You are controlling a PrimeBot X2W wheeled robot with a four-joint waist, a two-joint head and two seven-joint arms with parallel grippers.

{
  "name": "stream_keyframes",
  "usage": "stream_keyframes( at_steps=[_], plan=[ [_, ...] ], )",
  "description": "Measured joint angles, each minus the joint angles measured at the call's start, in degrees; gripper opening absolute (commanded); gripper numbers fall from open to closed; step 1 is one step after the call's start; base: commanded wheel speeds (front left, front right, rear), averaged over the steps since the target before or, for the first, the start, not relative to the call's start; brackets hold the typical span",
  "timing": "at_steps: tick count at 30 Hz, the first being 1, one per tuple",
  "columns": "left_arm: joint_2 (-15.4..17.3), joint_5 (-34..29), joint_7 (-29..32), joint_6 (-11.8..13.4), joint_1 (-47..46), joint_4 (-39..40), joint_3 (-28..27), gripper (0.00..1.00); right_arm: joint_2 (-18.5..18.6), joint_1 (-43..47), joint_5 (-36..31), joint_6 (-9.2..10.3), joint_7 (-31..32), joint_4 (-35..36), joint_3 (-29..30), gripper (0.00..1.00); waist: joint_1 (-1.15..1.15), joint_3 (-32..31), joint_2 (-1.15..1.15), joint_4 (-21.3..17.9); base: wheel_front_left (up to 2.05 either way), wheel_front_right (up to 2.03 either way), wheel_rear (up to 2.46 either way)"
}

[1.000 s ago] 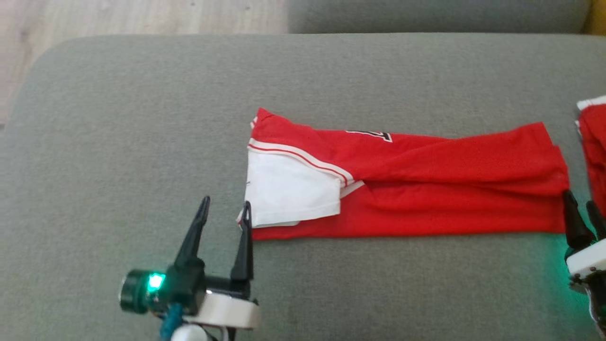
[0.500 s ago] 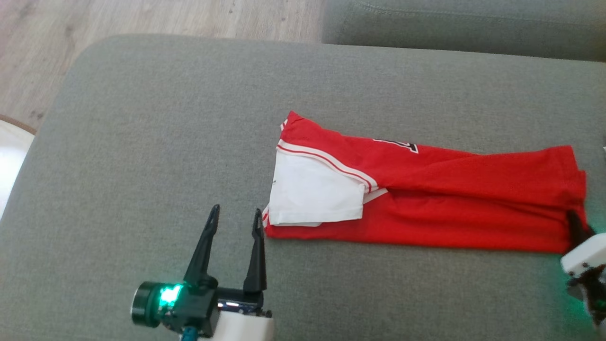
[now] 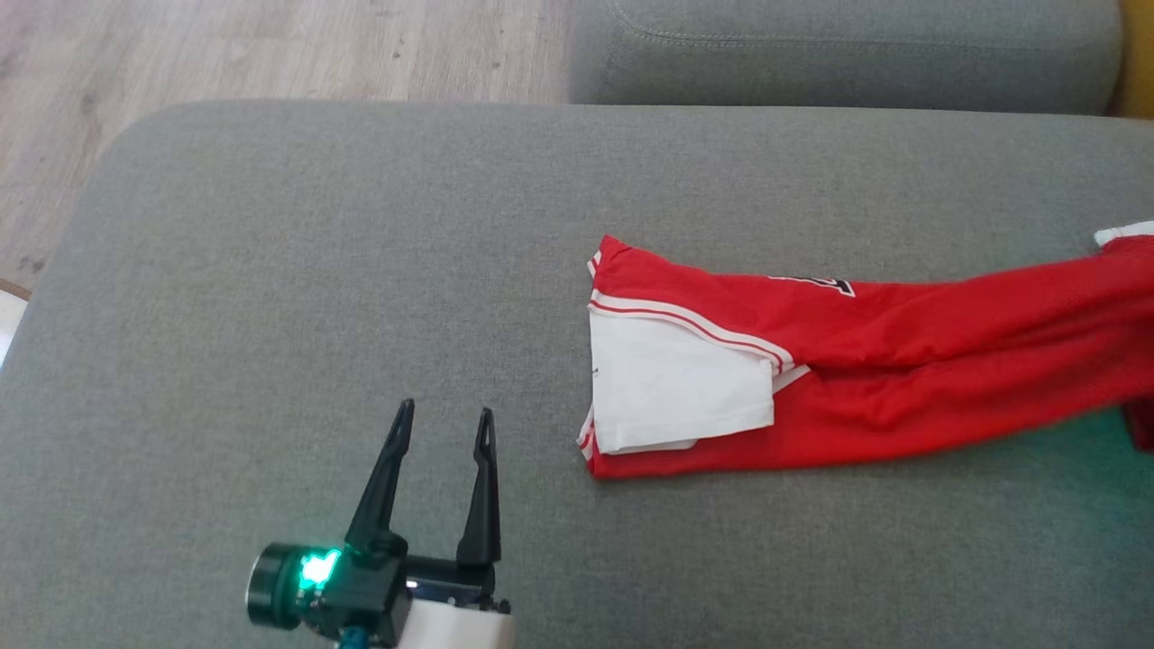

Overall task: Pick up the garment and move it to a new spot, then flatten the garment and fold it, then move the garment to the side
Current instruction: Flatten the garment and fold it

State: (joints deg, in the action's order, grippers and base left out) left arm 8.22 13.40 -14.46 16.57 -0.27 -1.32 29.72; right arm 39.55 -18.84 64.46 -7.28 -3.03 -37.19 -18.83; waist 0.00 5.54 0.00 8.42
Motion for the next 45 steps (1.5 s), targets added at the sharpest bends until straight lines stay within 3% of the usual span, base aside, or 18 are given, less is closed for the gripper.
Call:
stream_keyframes(
  at_steps=[6, 11, 20, 26, 27, 29, 30, 31, 38, 42, 45],
  plan=[
    [-1.56, -1.05, 0.00, -1.98, 0.85, -1.30, -0.55, 1.00, -0.89, -0.51, -1.75, 0.00, 3.44, 15.39, 1.55, 0.00, 0.00, -0.39, 0.00, 0.80, 0.00, 0.00, 0.00],
    [-2.48, -1.80, 0.00, -3.66, 0.83, -2.00, -0.90, 1.00, -7.08, -0.63, -7.05, 0.00, 9.45, 24.28, 1.42, 0.00, 0.00, -0.09, 0.00, 2.67, 0.00, 0.00, 0.00],
    [-3.92, -2.37, 0.00, -5.58, 0.65, -2.92, -1.56, 1.00, -19.42, -1.79, -14.75, 0.00, 19.97, 26.93, -1.55, 0.00, 0.00, 1.27, 0.00, 7.67, 0.00, 0.00, 0.00],
    [-4.41, -2.59, 0.00, -6.00, 0.62, -3.25, -1.79, 1.00, -24.46, -1.37, -18.16, 0.00, 23.43, 26.11, -5.12, 0.00, 0.00, 2.63, 0.00, 10.68, 0.00, 0.00, 0.00],
    [-4.45, -2.79, 0.00, -6.00, 0.60, -3.25, -1.85, 1.00, -25.04, -1.09, -18.64, 0.00, 23.71, 25.88, -5.57, 0.04, 0.00, 2.84, 0.00, 10.97, 0.00, 0.00, 0.00],
    [-4.49, -2.87, 0.00, -6.00, 0.59, -3.25, -1.98, 1.00, -26.29, -0.24, -19.18, 0.00, 23.72, 25.51, -6.38, 0.34, 0.00, 3.19, 0.00, 11.24, 0.00, 0.00, 0.00],
    [-4.55, -2.87, 0.00, -6.00, 0.55, -3.25, -2.00, 1.00, -26.80, 0.14, -19.18, 0.00, 23.71, 25.28, -6.67, 0.62, 0.00, 3.32, 0.00, 11.26, 0.00, 0.00, 0.00],
    [-4.60, -2.86, 0.00, -6.01, 0.55, -3.25, -2.05, 1.00, -27.31, 0.44, -19.18, 0.00, 23.62, 25.25, -6.69, 1.00, 0.00, 3.37, 0.00, 11.16, 0.00, 0.00, 0.00],
    [-4.94, -1.38, 0.00, -6.08, 0.60, -4.08, -4.19, 1.00, -26.85, 0.69, -20.94, 0.00, 18.55, 28.84, -5.38, 1.00, 0.00, 1.84, 0.00, 8.34, 0.00, 0.00, 0.00],
    [-4.94, -0.68, 0.00, -6.36, 0.82, -4.26, -6.33, 1.00, -24.20, 2.55, -24.58, 0.00, 12.11, 30.66, -1.36, 1.00, 0.00, -0.20, 0.00, 5.59, 0.00, 0.00, 0.00],
    [-4.95, -0.68, 0.00, -6.51, 1.40, -4.45, -7.87, 1.00, -24.19, 6.59, -25.09, 0.00, 7.59, 30.62, 2.34, 1.00, 0.00, -2.18, 0.00, 3.41, 0.00, 0.00, 0.00]
  ],
)
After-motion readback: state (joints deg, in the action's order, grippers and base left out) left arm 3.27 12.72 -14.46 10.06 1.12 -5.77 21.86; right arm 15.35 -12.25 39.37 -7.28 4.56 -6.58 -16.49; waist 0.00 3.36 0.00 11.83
